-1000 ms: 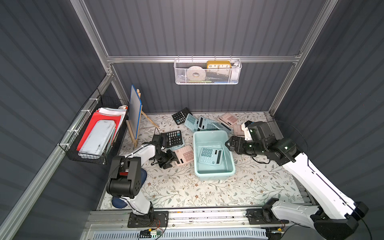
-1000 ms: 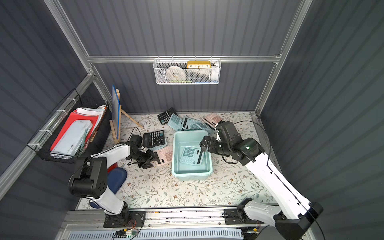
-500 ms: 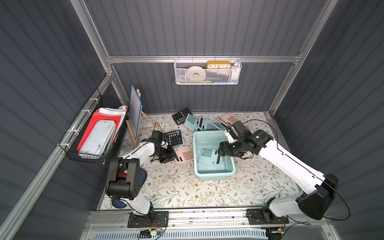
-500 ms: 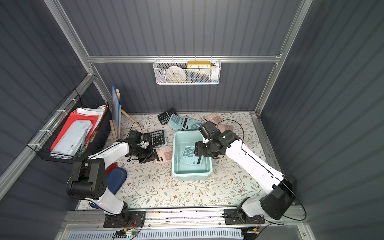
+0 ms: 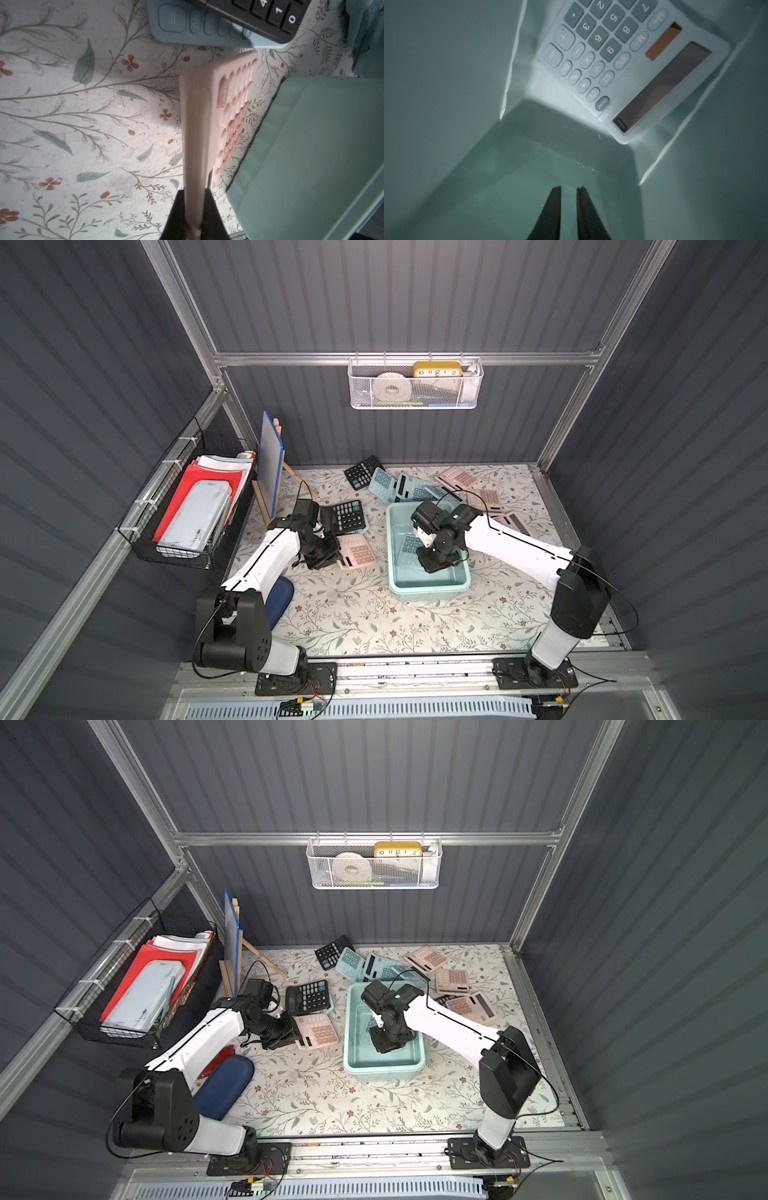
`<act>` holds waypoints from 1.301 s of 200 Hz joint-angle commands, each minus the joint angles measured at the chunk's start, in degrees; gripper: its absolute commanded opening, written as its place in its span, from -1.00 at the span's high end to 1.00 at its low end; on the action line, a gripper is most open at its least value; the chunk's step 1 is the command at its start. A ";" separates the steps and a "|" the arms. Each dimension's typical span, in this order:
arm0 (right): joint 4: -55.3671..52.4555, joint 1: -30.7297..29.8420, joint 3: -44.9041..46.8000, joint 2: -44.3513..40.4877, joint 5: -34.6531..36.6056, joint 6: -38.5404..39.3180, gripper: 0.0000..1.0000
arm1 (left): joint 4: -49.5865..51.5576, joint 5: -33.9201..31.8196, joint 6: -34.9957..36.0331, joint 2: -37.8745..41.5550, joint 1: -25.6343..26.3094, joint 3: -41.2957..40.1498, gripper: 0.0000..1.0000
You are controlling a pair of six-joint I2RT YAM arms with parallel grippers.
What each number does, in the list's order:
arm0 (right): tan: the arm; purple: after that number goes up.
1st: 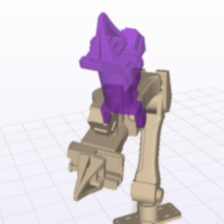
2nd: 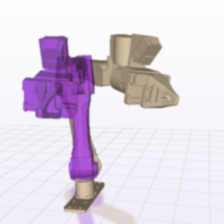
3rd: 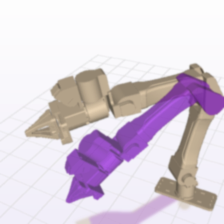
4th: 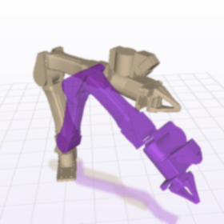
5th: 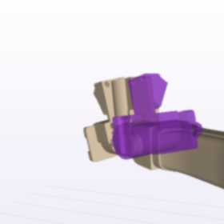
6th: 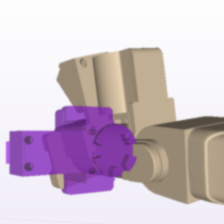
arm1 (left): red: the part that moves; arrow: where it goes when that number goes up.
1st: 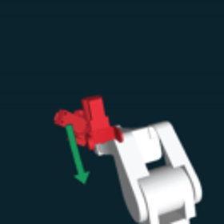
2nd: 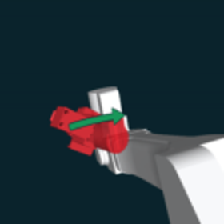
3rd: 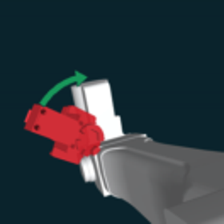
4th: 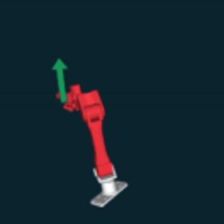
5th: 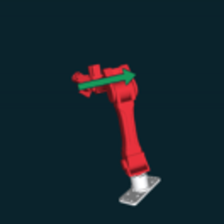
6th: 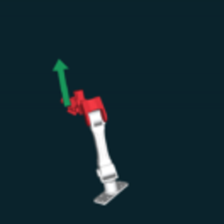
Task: Put the calculator in the storage box
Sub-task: Pick up the calculator at the center of the board, then adjust the calculator in the storage box.
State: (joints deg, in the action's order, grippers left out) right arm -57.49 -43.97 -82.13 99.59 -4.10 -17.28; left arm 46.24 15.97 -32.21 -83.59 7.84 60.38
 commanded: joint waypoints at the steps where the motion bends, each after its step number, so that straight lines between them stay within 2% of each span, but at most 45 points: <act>1: -0.25 -0.33 1.54 1.44 3.57 3.52 0.68 | 3.14 -0.85 -0.30 1.72 -0.28 2.68 1.00; 30: 1.53 -0.43 3.47 3.46 5.58 4.26 0.83 | 4.38 -1.21 0.29 1.78 -0.28 3.78 1.00; 63: 5.15 -0.51 7.32 4.68 6.52 4.07 0.84 | 5.36 -1.68 0.47 2.21 -0.32 4.39 1.00; 88: 7.00 -0.59 8.44 5.98 10.27 3.76 0.88 | 5.96 -1.68 0.48 2.31 -0.28 5.17 1.00; 178: 8.78 -0.15 5.63 9.95 22.11 4.08 1.00 | 8.63 -2.26 0.92 2.37 -0.28 8.58 1.00; 223: 9.83 1.14 4.90 9.21 22.94 3.49 1.00 | 10.03 -2.27 1.22 2.23 -0.28 11.24 1.00; 260: 10.55 3.04 3.56 7.85 18.24 4.07 0.90 | 12.84 -3.36 1.60 2.58 -0.28 15.01 1.00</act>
State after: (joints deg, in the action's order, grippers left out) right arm -47.27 -42.17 -76.64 109.25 16.12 -13.39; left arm 55.94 13.21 -32.10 -82.96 7.84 71.94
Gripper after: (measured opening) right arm 0.050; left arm 0.131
